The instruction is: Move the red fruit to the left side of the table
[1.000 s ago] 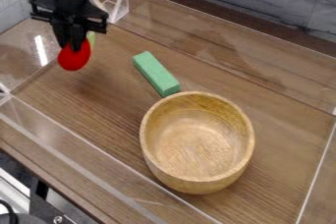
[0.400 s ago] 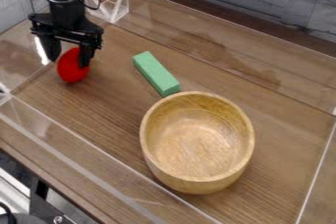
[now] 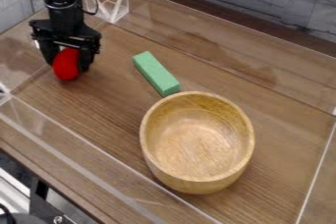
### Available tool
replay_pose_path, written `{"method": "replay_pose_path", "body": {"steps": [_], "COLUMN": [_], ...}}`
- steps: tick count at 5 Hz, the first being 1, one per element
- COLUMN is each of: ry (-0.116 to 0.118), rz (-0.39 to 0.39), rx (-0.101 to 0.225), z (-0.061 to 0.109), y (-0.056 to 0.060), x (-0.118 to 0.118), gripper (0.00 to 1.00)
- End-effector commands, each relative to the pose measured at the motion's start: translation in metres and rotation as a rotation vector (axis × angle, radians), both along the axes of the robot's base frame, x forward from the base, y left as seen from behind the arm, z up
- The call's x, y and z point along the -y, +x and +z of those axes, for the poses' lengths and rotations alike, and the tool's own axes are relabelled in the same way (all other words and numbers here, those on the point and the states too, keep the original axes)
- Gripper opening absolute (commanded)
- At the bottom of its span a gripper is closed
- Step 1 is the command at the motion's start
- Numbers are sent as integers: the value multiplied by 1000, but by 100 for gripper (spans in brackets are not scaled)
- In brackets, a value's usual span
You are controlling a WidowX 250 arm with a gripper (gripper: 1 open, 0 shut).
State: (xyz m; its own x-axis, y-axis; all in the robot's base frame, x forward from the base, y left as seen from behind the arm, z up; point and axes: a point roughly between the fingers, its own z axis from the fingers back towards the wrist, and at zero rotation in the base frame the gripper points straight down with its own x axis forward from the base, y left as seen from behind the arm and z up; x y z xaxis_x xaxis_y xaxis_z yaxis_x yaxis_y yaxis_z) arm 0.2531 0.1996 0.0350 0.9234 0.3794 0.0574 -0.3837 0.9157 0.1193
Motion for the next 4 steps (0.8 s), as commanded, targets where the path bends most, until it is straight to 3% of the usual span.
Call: {"method": "replay_pose_path", "body": {"steps": [1, 4], "ry": [15, -91], "rz": [1, 5], "rx": [51, 51], "z": [12, 32], "y": [8, 12], "x": [-11, 4], "gripper": [100, 100]}}
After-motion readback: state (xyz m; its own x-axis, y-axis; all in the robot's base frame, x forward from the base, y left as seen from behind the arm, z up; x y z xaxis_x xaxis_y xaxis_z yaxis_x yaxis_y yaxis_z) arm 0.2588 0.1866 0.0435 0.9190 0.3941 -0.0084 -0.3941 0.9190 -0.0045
